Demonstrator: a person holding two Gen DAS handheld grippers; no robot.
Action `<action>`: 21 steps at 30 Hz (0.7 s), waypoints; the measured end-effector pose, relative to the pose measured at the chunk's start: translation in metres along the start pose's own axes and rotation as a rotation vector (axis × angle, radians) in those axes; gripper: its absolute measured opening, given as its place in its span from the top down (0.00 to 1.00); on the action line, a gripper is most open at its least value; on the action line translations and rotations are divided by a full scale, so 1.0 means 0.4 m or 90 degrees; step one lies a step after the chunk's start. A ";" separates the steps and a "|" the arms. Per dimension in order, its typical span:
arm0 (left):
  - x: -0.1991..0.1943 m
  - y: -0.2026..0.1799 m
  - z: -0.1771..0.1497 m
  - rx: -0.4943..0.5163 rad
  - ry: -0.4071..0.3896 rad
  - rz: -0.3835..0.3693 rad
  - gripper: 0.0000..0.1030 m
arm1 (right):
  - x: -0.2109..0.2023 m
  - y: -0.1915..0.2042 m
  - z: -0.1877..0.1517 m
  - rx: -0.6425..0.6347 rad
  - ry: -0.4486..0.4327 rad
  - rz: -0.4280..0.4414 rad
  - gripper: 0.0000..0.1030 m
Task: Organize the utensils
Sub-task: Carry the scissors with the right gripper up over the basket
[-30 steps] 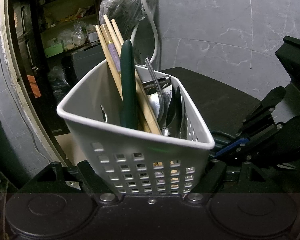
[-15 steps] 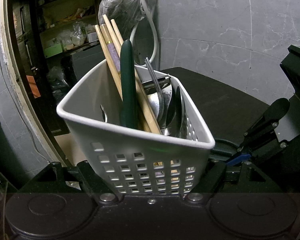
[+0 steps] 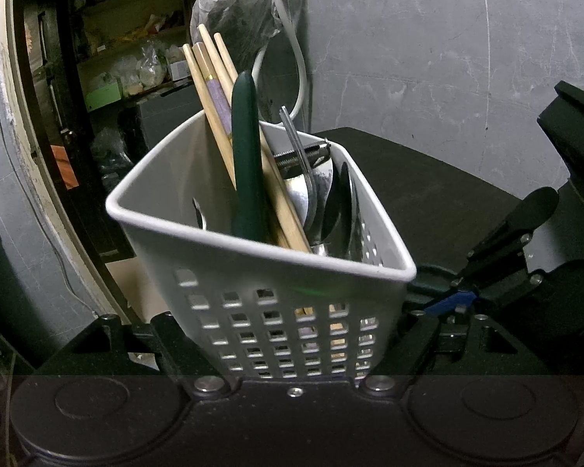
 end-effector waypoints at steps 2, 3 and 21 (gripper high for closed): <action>0.000 0.000 0.000 0.000 0.000 0.000 0.23 | -0.002 0.009 -0.003 -0.015 0.000 -0.014 0.95; 0.000 0.000 0.000 -0.001 0.000 0.000 0.23 | -0.002 0.015 -0.002 -0.022 0.001 -0.020 0.95; 0.001 0.000 0.000 -0.003 -0.001 -0.001 0.24 | -0.086 -0.082 0.032 0.135 -0.079 0.053 0.96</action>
Point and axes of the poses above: each gripper's, at about its wrist camera, not at the fingertips, and x roughly the way its jaws point, y to its left, z to its top, the point moved 9 cm from there along x, roughly the way its jaws point, and after that the axes turned 1 degree about y, right-handed, at the moved point
